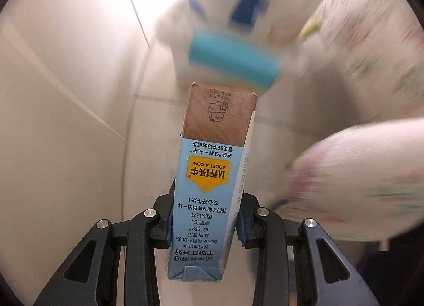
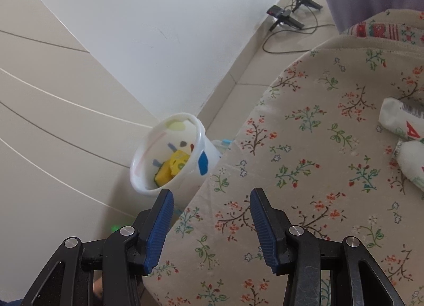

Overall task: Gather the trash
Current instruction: 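Lower the milk carton into the wastebasket and open the left gripper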

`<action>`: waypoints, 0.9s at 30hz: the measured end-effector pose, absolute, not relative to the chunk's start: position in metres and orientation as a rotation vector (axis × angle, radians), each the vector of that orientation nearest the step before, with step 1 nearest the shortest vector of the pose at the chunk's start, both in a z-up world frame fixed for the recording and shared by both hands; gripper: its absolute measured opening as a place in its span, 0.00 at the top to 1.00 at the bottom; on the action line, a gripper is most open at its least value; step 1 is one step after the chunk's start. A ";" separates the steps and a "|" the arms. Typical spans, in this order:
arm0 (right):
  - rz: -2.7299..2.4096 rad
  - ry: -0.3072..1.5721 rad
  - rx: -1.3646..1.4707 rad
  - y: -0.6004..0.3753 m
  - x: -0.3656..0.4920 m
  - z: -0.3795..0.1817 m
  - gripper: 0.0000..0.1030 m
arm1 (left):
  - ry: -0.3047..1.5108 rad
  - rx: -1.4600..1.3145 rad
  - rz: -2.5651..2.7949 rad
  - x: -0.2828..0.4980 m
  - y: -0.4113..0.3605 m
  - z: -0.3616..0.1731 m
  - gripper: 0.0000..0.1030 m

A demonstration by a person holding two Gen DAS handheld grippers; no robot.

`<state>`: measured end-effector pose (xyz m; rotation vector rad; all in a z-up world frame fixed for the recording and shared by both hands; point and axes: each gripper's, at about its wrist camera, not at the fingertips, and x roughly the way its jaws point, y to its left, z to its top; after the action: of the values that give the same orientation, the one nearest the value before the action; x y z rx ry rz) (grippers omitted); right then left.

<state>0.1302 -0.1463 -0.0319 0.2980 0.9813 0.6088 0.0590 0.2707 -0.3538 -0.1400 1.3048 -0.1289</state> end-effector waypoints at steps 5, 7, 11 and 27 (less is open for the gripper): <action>0.621 0.958 0.334 -0.152 0.127 -0.021 0.49 | 1.140 -0.186 -0.121 0.051 0.270 -0.236 0.64; 0.632 0.947 0.333 -0.152 0.124 -0.016 0.49 | 1.078 -0.206 -0.127 0.050 0.270 -0.193 0.64; 0.640 0.913 0.340 -0.157 0.116 -0.002 0.49 | 1.001 -0.257 -0.165 0.063 0.268 -0.126 0.64; 0.550 0.867 0.470 -0.229 0.087 0.013 0.48 | 1.114 -0.417 -0.134 0.227 0.208 -0.101 0.46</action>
<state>0.0868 -0.2292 0.0132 0.4701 0.8672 0.5502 0.2270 0.2075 -0.1012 -0.4172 1.1144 -0.1337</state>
